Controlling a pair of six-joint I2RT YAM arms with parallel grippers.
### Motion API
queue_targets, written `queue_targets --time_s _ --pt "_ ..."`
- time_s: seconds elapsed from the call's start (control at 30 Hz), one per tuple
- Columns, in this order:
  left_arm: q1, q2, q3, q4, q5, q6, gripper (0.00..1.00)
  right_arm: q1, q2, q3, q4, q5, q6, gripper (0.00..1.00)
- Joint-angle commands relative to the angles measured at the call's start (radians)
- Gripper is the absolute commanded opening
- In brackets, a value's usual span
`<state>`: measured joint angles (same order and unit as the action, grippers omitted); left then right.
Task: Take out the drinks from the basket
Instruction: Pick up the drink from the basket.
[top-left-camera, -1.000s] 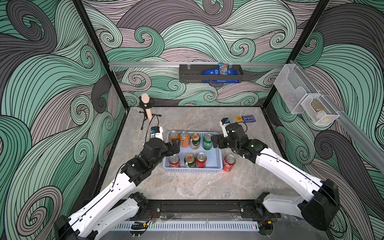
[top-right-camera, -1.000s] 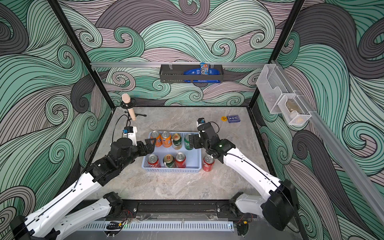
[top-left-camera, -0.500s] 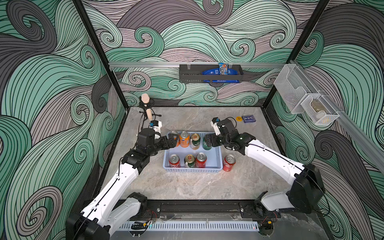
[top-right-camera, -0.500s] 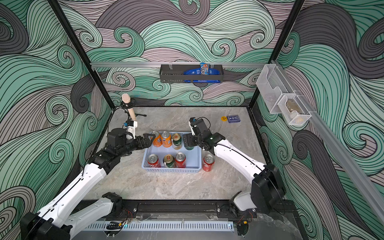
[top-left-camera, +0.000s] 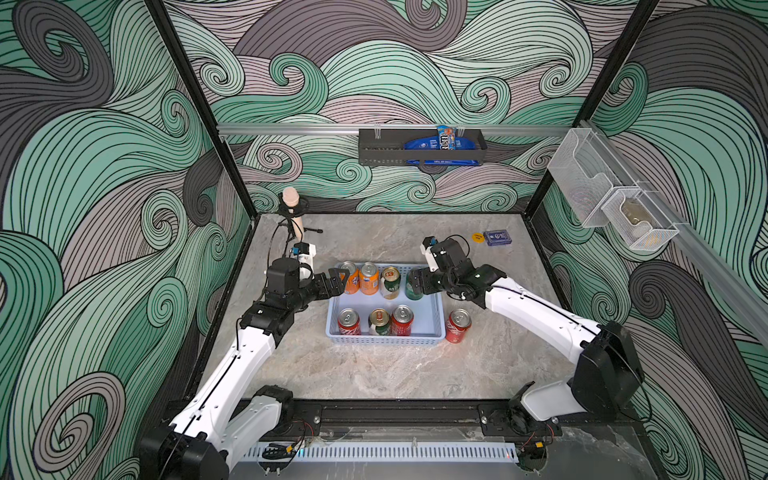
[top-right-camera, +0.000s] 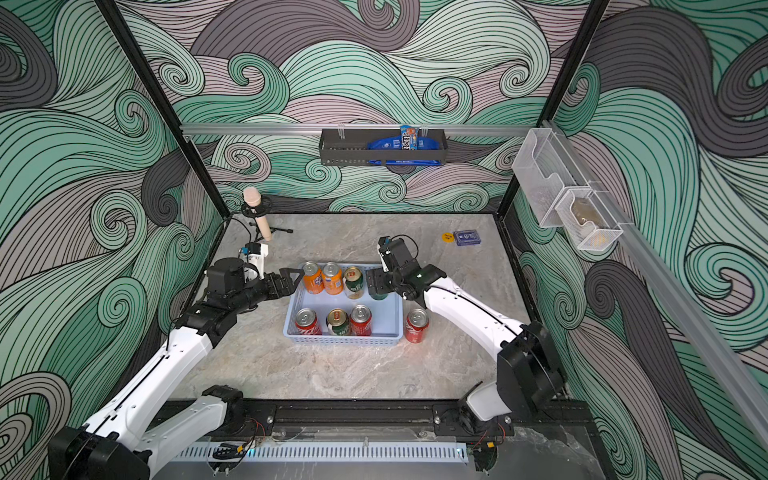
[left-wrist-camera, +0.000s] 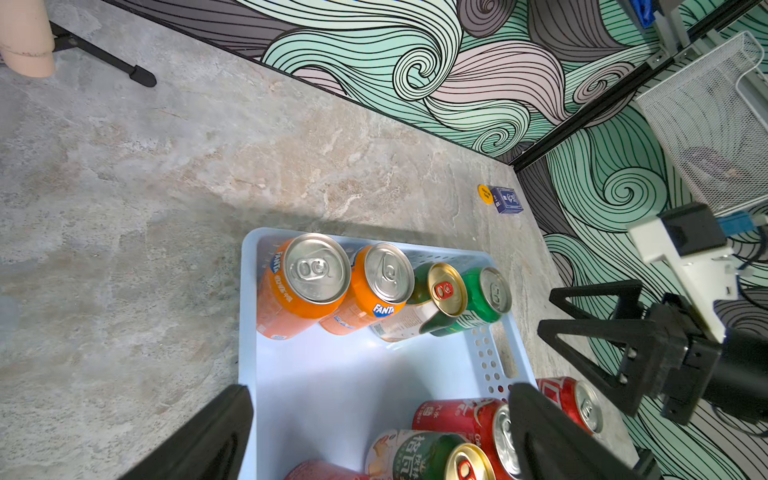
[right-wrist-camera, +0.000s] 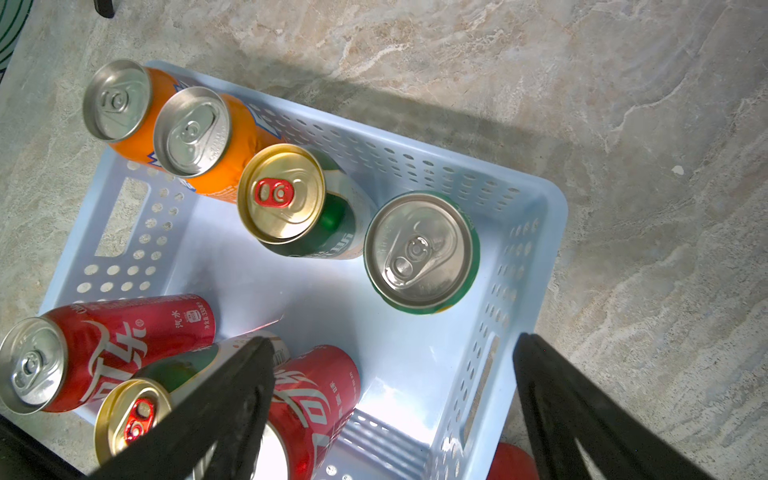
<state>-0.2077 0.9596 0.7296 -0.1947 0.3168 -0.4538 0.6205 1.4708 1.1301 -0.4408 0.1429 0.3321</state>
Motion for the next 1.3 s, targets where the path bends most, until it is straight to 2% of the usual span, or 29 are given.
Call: queue_targets --time_s 0.0,0.3,0.5,0.93,1.27 --pt "0.011 -0.008 -0.008 0.031 0.033 0.017 0.99 0.005 0.001 -0.002 0.001 0.011 0.005 0.89" --pt "0.013 -0.016 -0.021 0.036 0.01 0.026 0.99 0.005 0.042 0.033 0.002 0.021 0.013 0.89" --pt "0.013 -0.002 -0.024 0.049 0.052 0.03 0.99 0.007 0.073 0.042 0.002 0.038 0.015 0.9" --pt "0.016 -0.002 -0.028 0.051 0.058 0.028 0.99 0.007 0.208 0.122 0.002 0.089 0.014 0.89" --pt "0.016 -0.004 -0.029 0.054 0.062 0.028 0.99 0.007 0.242 0.108 0.027 0.106 0.04 0.89"
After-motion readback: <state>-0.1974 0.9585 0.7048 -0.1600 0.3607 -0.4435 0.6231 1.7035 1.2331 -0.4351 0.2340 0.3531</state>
